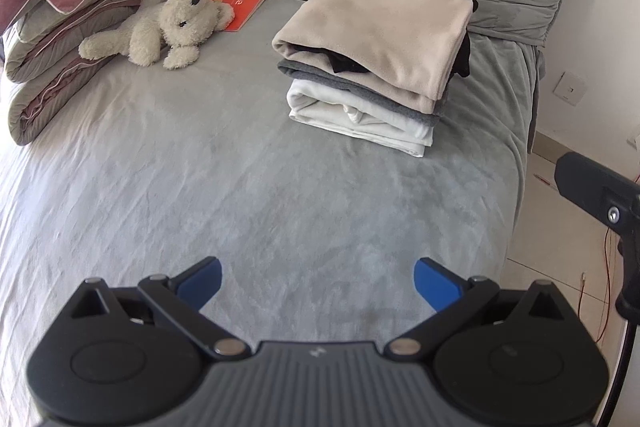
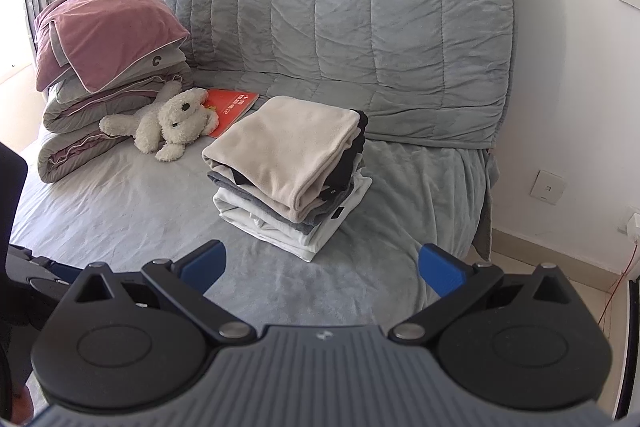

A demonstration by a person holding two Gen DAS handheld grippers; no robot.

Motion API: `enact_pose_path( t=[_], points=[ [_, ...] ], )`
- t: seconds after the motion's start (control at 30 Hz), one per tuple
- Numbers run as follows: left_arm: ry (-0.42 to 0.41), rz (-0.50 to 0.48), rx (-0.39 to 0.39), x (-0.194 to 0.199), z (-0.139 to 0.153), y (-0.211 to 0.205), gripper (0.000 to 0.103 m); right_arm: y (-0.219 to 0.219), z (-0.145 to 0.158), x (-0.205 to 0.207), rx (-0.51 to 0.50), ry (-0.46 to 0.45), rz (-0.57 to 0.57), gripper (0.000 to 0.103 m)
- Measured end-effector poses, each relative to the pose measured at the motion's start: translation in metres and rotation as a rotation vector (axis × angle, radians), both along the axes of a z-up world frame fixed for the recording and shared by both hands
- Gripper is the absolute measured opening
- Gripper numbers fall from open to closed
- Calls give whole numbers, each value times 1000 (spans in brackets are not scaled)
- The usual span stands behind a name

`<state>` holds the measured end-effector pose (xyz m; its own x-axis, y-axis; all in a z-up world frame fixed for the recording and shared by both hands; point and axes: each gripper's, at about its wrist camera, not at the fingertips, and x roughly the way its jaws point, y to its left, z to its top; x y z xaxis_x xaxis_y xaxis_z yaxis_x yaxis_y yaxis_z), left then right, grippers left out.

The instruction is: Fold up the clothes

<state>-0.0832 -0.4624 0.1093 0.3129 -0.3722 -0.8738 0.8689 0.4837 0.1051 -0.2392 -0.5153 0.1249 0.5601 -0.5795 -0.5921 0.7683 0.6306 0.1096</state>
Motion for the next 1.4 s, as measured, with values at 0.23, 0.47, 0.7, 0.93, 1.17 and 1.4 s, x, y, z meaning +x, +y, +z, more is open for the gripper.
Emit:
enact_pose_path(
  t=[0.23,0.47,0.7,0.93,1.17,1.4],
  points=[
    [-5,92,-3,4,0,43,102,21,4,6,-8,-5,48,103],
    [-21,247,-11,12,0,106,102,58,0,23,-6,3,152,103],
    [-40,445,-20,30,-2,187,102,108,2,60,-25,15,303,103],
    [-51,658,-18,55,-13,280,102,170,1,108,-50,33,478,103],
    [-51,815,-9,74,-26,359,102,228,-17,152,-36,57,606,103],
    [-53,914,-8,88,-41,413,102,281,-35,184,-43,90,698,103]
  ],
)
